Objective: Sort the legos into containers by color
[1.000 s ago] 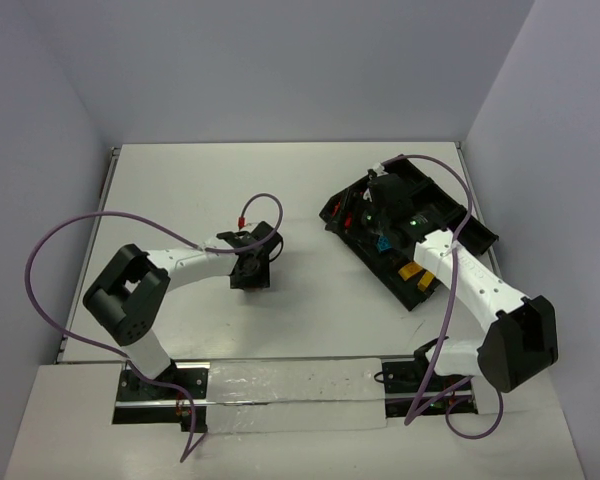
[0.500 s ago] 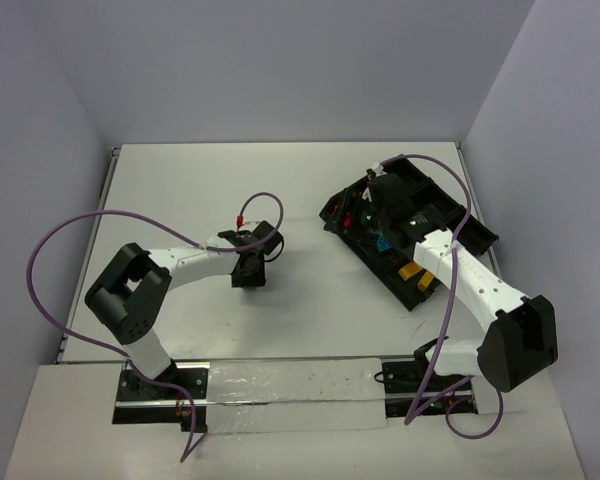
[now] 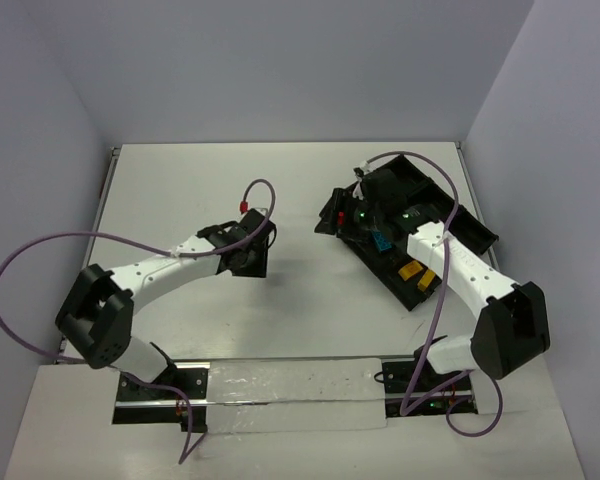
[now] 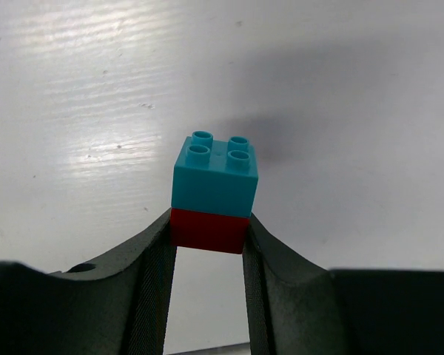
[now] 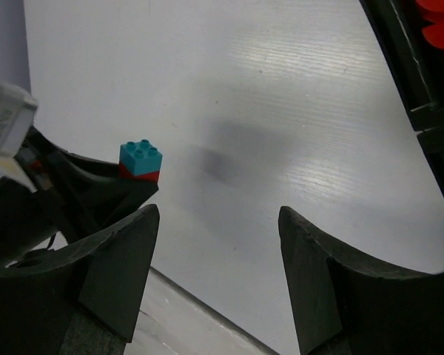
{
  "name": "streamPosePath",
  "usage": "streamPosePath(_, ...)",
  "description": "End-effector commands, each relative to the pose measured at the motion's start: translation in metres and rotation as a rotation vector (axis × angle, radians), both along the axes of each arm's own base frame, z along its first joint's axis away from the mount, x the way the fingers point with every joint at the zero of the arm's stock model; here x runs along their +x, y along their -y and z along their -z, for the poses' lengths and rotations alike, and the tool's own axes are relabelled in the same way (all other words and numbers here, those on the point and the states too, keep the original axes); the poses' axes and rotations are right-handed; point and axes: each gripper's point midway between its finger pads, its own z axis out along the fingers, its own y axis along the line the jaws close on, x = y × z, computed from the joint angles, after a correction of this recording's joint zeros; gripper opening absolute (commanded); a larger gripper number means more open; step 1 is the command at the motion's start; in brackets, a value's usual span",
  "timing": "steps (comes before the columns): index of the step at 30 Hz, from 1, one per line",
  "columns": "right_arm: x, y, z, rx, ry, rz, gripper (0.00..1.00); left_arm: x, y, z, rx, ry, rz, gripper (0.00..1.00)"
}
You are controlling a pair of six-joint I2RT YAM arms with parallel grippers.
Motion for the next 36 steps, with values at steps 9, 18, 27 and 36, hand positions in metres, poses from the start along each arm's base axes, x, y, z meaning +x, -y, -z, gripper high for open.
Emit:
streamPosePath(9,-0.002,-0.060,-0.044,0.134,0.061,-0.162,0.74,-0.007,0.057,-0.099,-0.345,0.116,0.244,0.00)
streamPosePath(18,-0.021,-0.091,-0.036,0.194,-0.011,-0.262,0.76,-0.013,0.065,-0.113,-0.416,0.129,0.276,0.00)
streamPosePath(27,-0.028,-0.108,-0.027,0.279,-0.075,-0.304,0.76,-0.014,0.063,-0.122,-0.429,0.157,0.282,0.00)
streamPosePath(36,-0.041,-0.121,-0.027,0.391,-0.129,-0.365,0.52,-0.012,0.062,-0.126,-0.431,0.165,0.273,0.00)
